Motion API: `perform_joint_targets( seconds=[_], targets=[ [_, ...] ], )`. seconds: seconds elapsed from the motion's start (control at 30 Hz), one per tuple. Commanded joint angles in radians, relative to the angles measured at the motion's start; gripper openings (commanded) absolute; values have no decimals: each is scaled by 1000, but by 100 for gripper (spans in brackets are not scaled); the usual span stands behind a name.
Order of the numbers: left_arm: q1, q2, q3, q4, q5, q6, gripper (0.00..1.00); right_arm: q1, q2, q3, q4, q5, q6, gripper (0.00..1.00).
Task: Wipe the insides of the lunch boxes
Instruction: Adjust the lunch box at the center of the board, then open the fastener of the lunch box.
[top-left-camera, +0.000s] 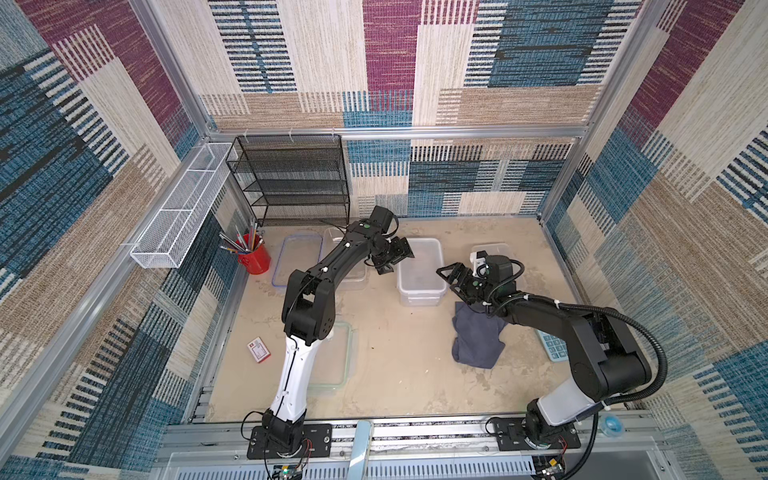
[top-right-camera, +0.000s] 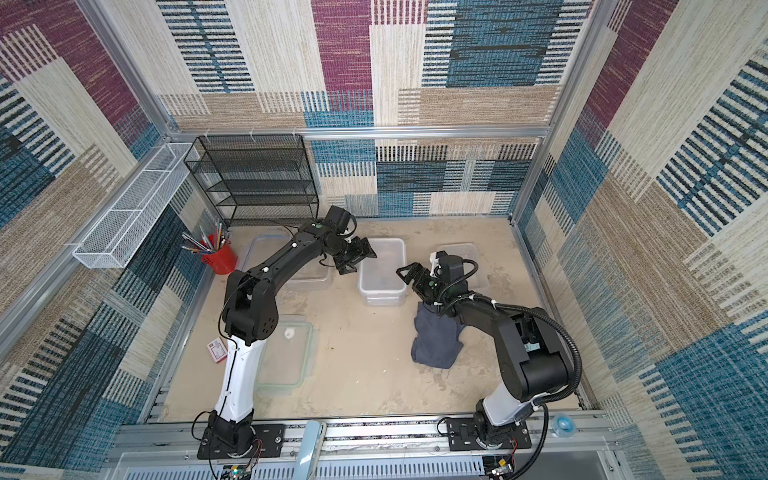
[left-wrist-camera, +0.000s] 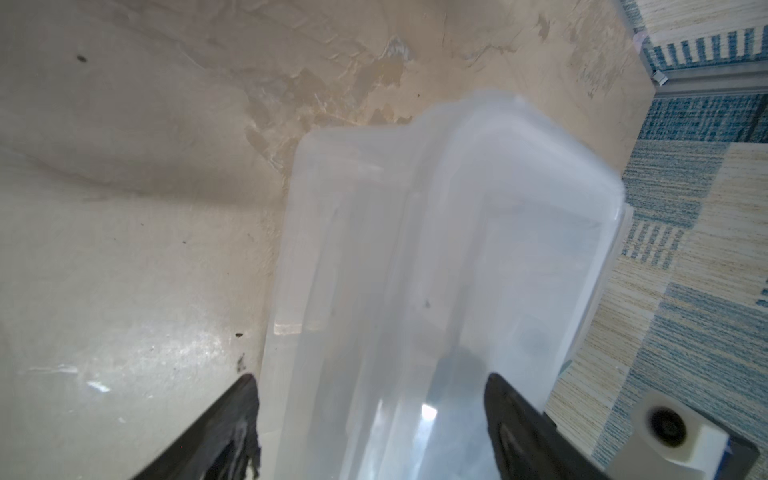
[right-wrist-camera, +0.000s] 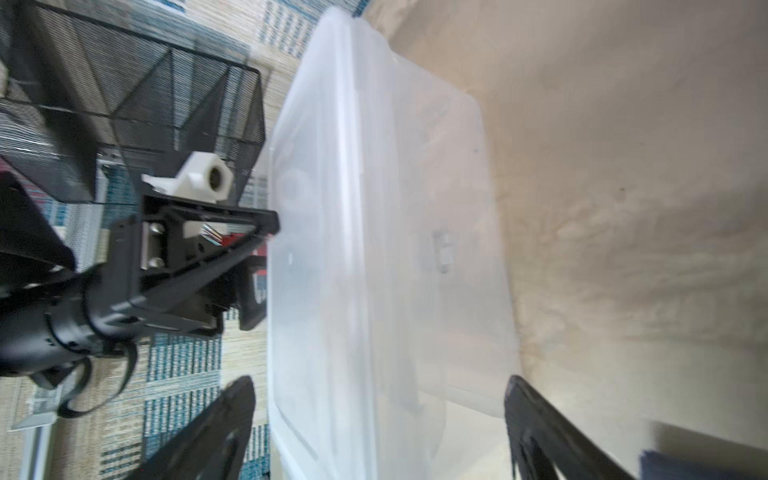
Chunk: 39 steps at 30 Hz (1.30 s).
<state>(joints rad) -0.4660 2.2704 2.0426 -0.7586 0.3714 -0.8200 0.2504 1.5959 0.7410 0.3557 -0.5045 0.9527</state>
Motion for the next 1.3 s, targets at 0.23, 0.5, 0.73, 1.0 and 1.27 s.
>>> perform_joint_targets(
  seconds=[0.23,0.5,0.73,1.0,1.27],
  targets=[
    [-32,-41,-123,29,-9,-30,86,59,94,-89,471,51,325,84],
    [-44,-89,-234,82,-6,-63,86,99,150,-174,811,172,508,73],
    [-59,-123,-315,126,-6,-90,86,140,235,-188,1050,255,622,65],
    [-83,-129,-337,133,-11,-102,86,180,330,-184,1277,337,692,59],
    [-92,-123,-337,133,-15,-103,85,208,423,-147,1438,374,749,56]
  ],
)
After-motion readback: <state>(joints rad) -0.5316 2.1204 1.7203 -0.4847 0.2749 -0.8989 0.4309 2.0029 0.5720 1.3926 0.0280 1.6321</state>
